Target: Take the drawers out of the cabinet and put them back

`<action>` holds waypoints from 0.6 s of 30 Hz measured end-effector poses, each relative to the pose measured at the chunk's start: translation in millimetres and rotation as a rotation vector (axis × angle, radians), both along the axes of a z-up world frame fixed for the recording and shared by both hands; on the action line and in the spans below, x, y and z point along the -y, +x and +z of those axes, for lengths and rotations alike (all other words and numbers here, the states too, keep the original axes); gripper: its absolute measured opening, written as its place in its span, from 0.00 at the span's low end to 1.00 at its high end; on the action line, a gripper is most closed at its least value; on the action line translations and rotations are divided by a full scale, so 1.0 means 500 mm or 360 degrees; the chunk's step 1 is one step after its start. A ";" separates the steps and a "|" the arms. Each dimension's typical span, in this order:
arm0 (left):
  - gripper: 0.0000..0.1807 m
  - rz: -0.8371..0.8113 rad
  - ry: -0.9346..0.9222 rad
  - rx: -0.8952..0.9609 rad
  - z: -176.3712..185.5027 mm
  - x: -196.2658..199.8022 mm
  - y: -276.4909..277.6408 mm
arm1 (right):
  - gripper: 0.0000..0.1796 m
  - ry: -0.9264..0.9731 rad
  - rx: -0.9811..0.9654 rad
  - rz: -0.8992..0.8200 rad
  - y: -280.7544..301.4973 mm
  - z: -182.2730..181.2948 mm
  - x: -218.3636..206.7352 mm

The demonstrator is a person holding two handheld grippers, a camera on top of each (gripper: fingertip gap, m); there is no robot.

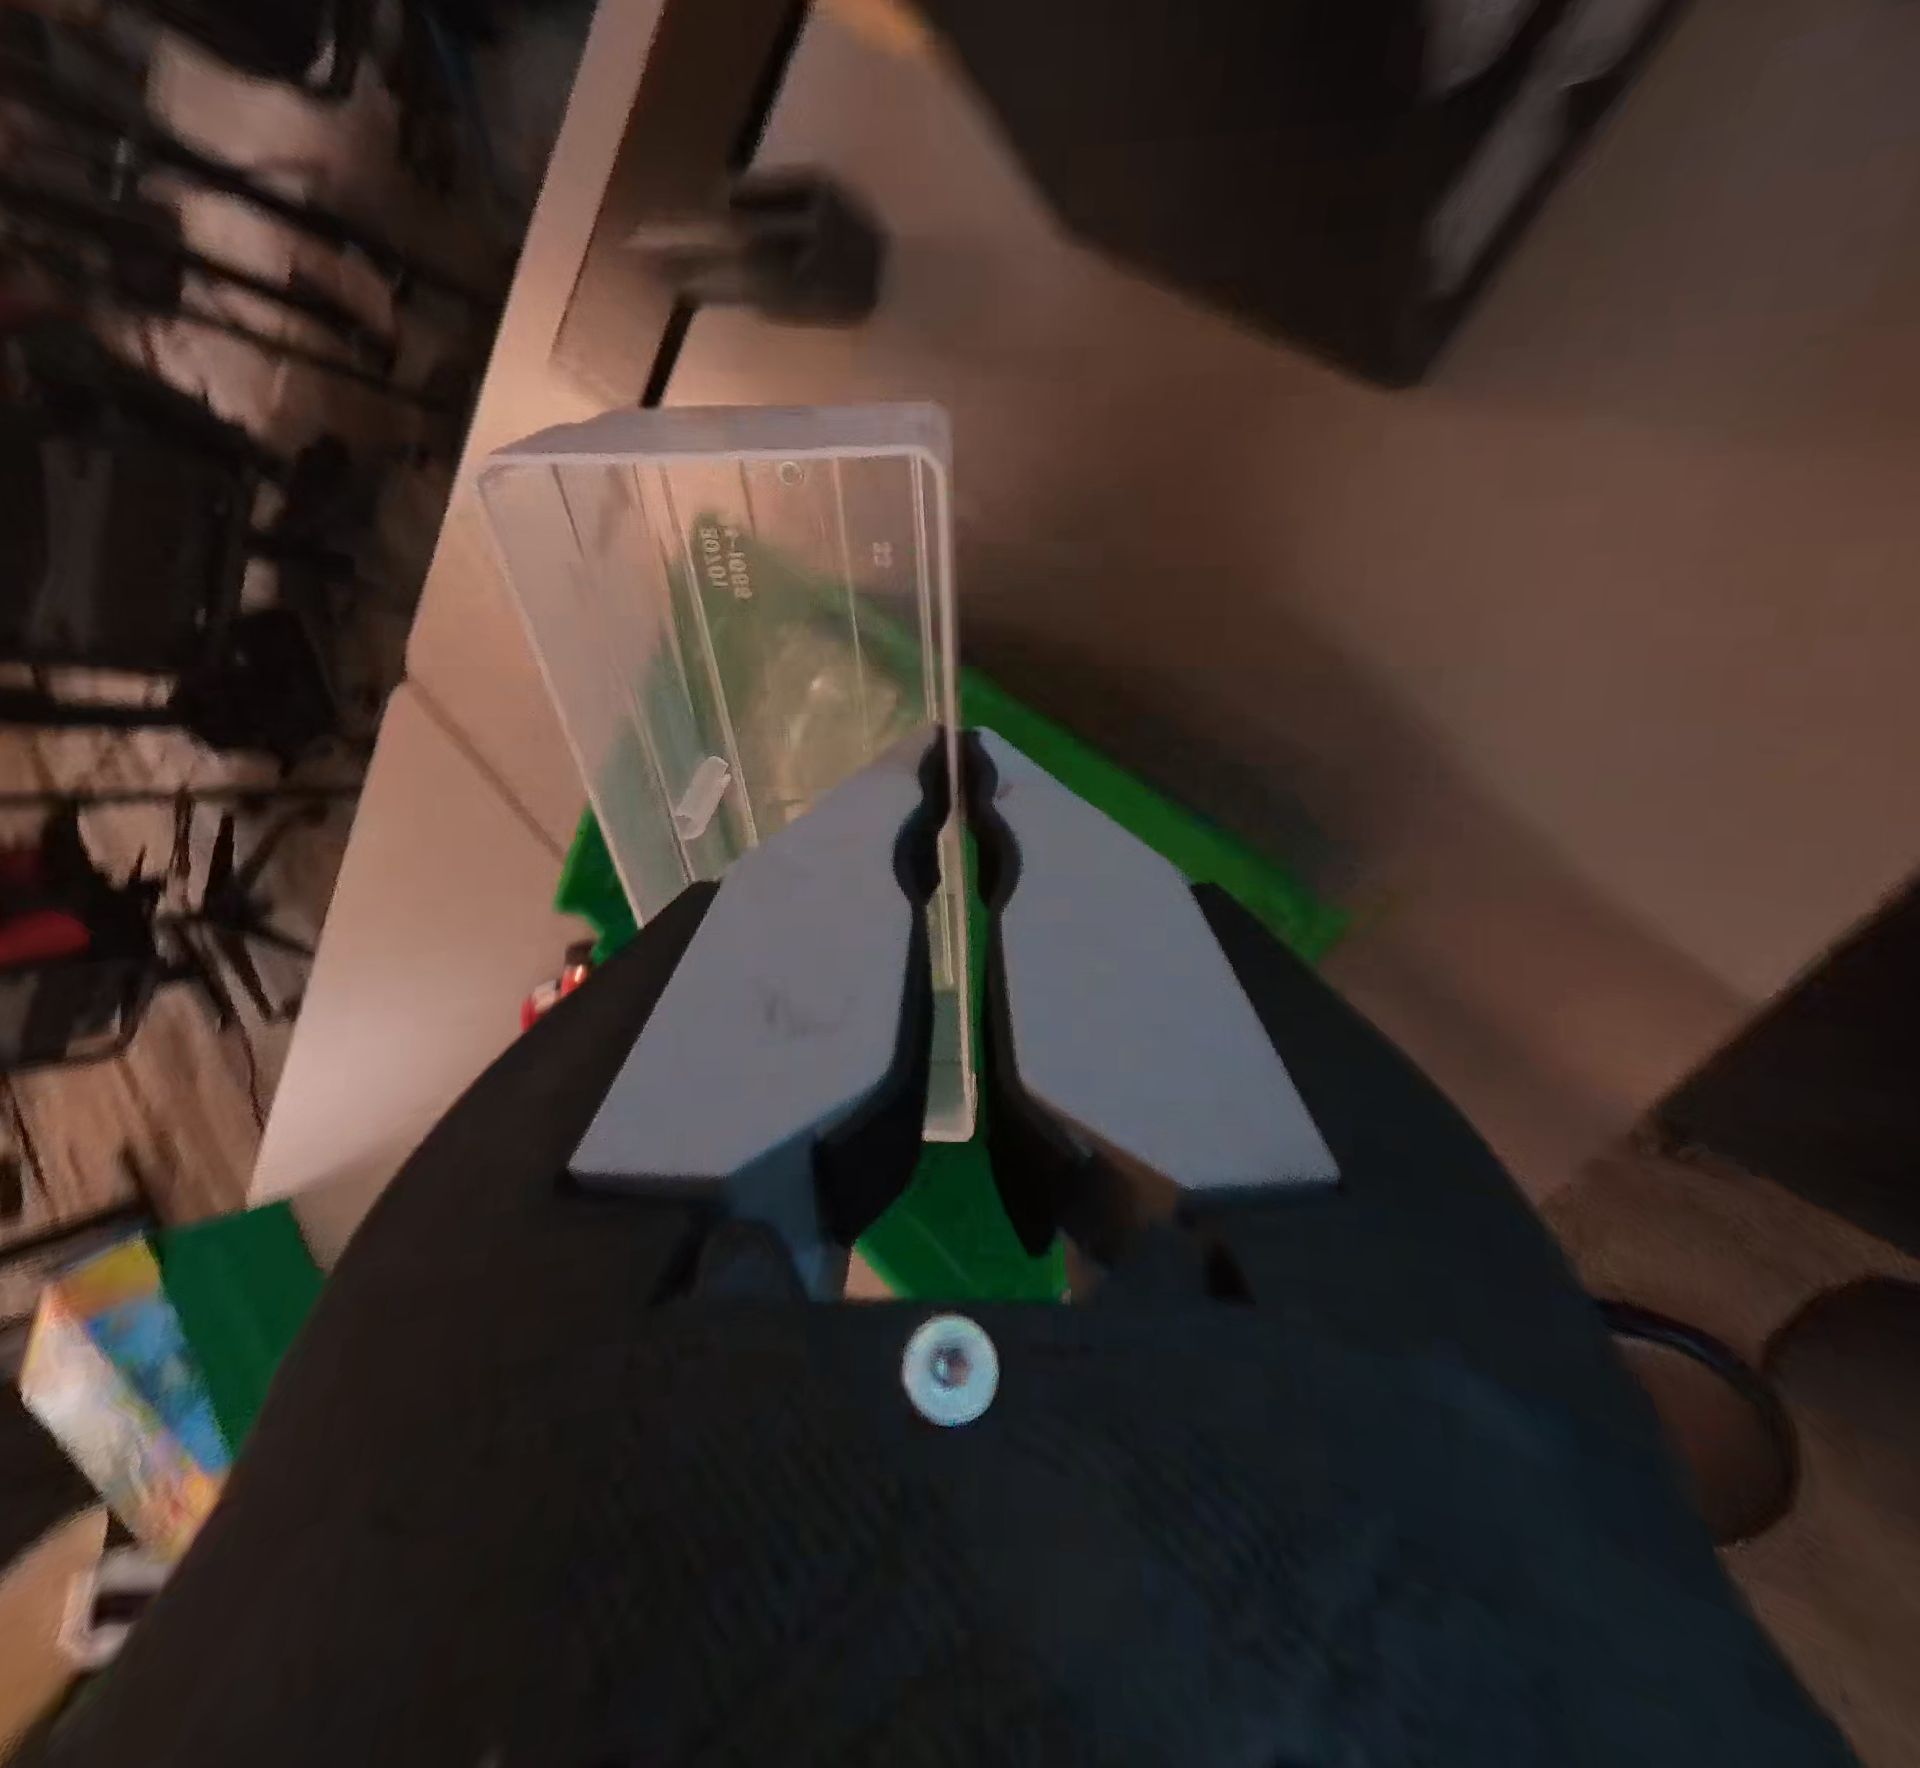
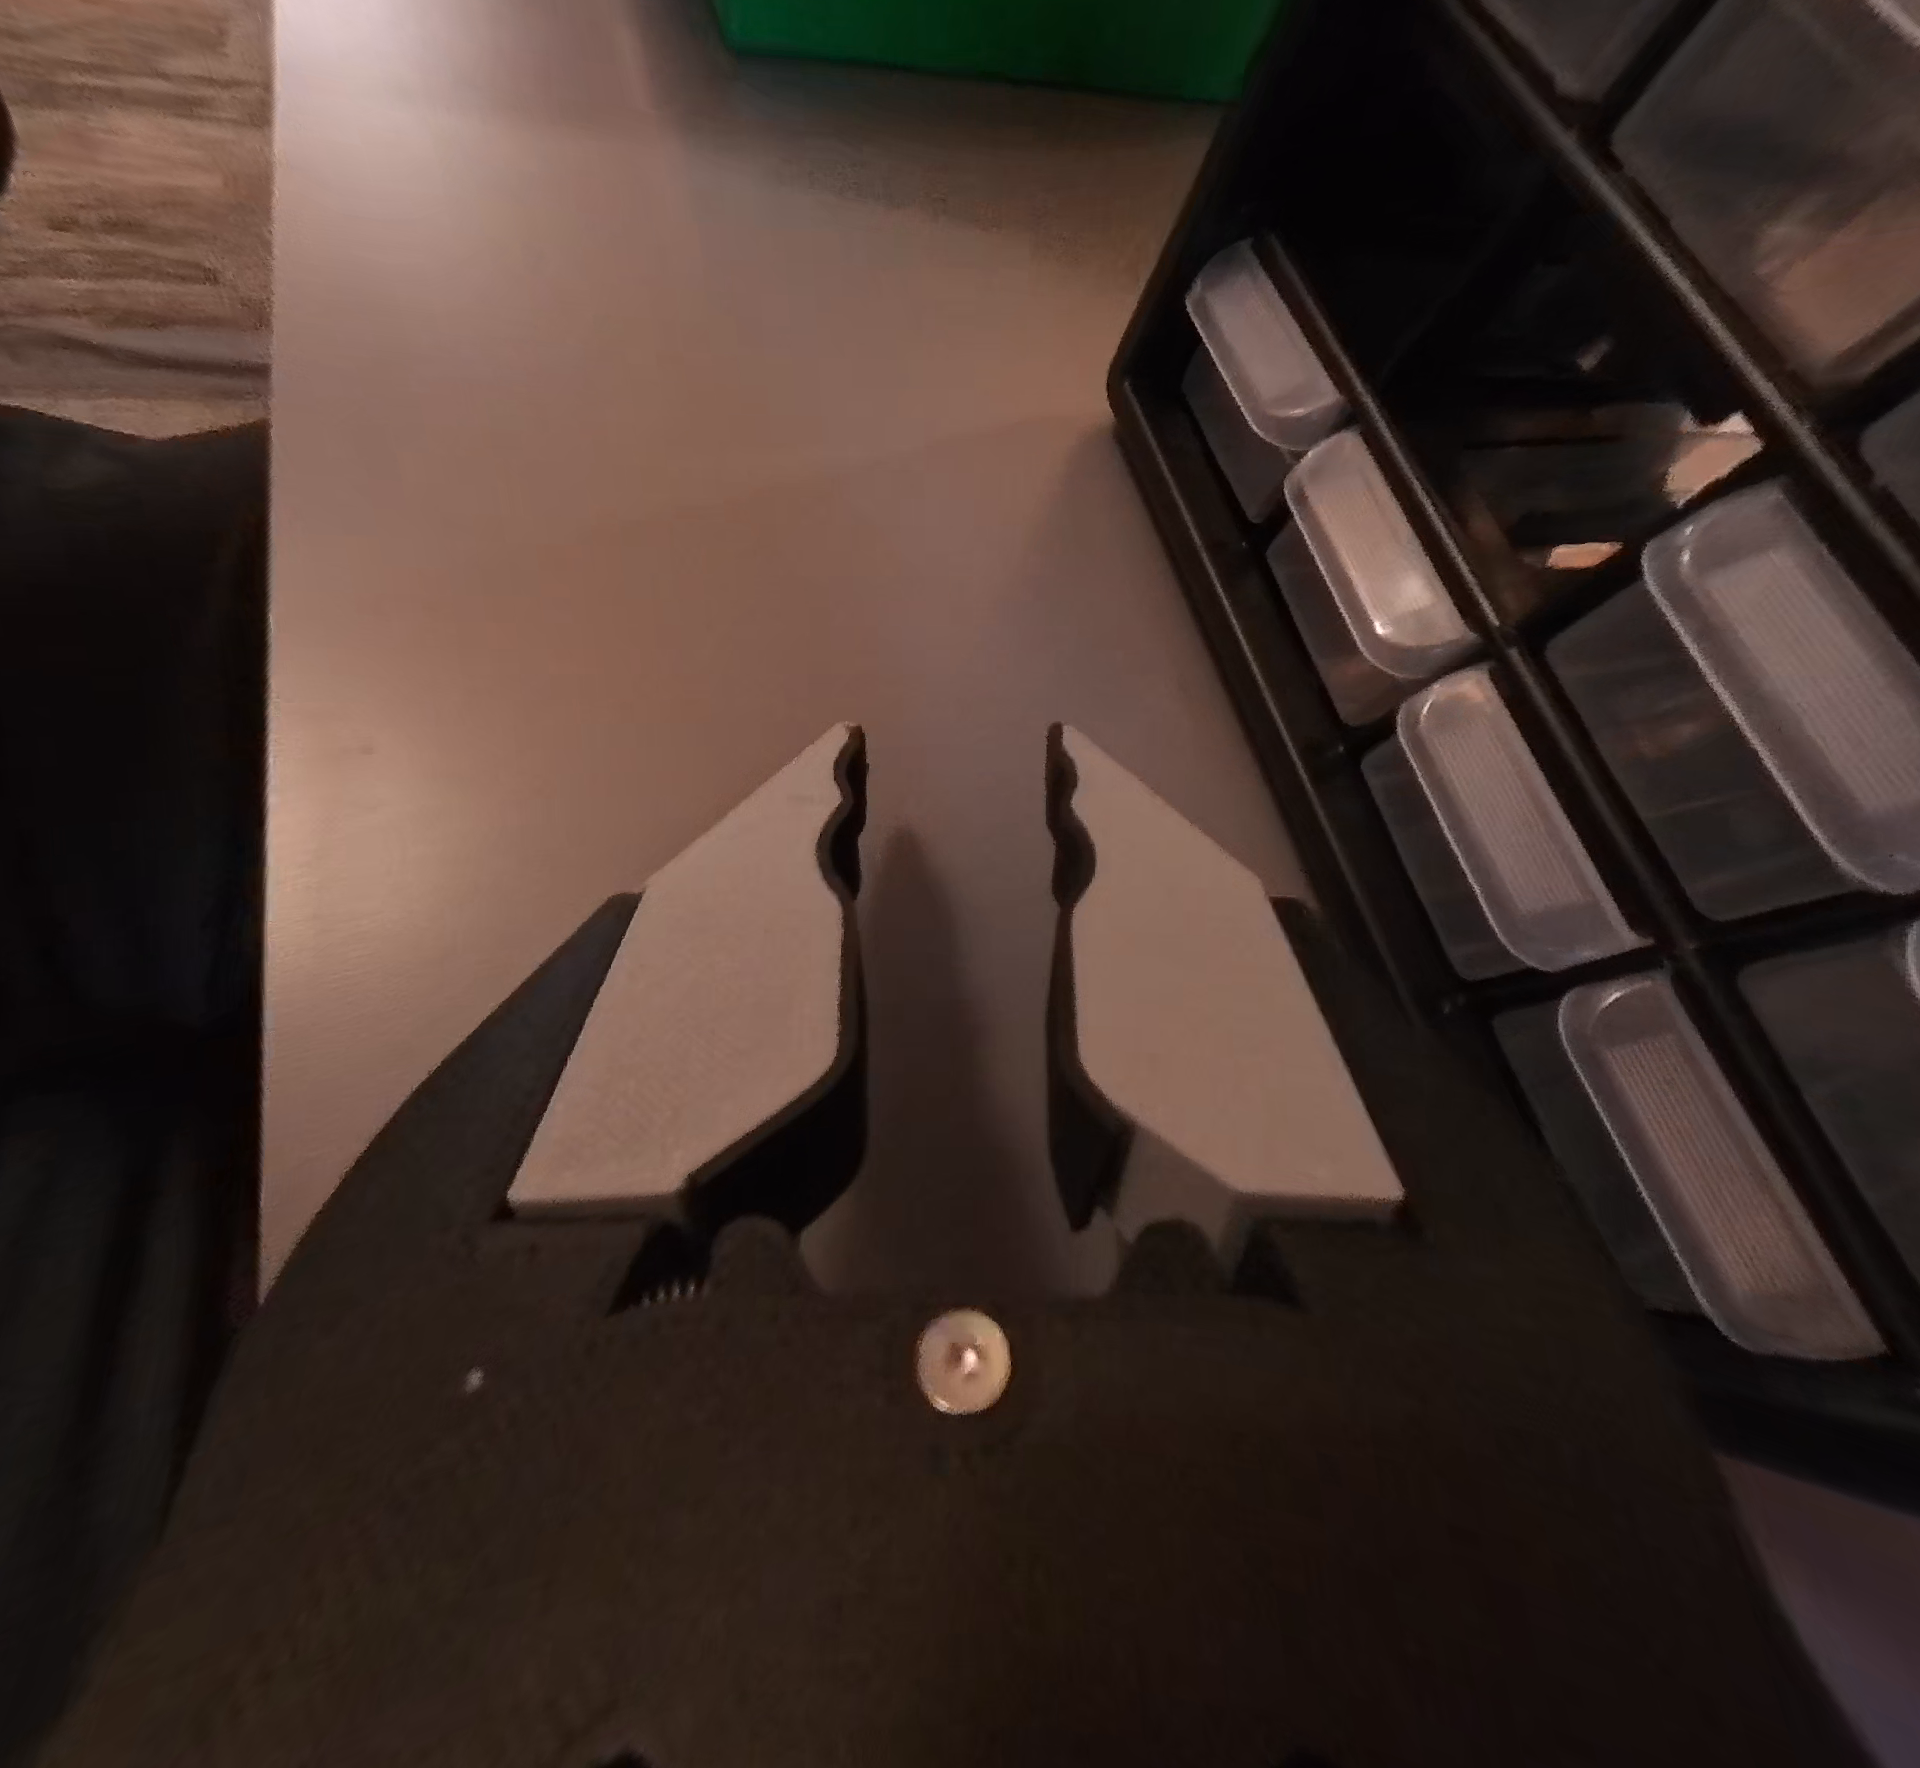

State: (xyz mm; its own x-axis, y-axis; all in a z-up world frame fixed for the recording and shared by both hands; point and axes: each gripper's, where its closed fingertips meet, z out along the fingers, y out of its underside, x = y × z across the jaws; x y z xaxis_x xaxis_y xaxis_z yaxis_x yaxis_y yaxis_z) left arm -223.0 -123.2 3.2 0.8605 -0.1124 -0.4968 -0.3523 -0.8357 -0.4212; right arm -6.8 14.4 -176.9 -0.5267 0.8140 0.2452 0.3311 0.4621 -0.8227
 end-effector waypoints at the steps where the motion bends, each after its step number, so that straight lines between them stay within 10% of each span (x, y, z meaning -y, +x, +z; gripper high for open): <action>1: 0.00 -0.0094 -0.0023 0.0002 -0.006 -0.007 0.044 | 0.18 -0.0008 -0.0033 0.0015 0.002 0.006 0.004; 10: 0.00 -0.0693 -0.0340 -0.0047 -0.186 -0.045 0.331 | 0.18 -0.0140 -0.0147 0.0014 0.005 0.041 0.002; 18: 0.03 -0.0663 -0.0513 0.0098 -0.379 -0.090 0.405 | 0.18 -0.0138 -0.0161 -0.0062 -0.002 0.043 -0.015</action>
State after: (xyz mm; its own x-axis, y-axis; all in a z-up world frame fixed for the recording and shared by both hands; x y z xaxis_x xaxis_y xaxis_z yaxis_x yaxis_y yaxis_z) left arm -20.5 -78.3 -186.1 0.7369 -0.5898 -0.3303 -0.6648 -0.7207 -0.1964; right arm -8.0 22.1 -155.6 -0.4704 0.8537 0.2234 0.2605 0.3762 -0.8891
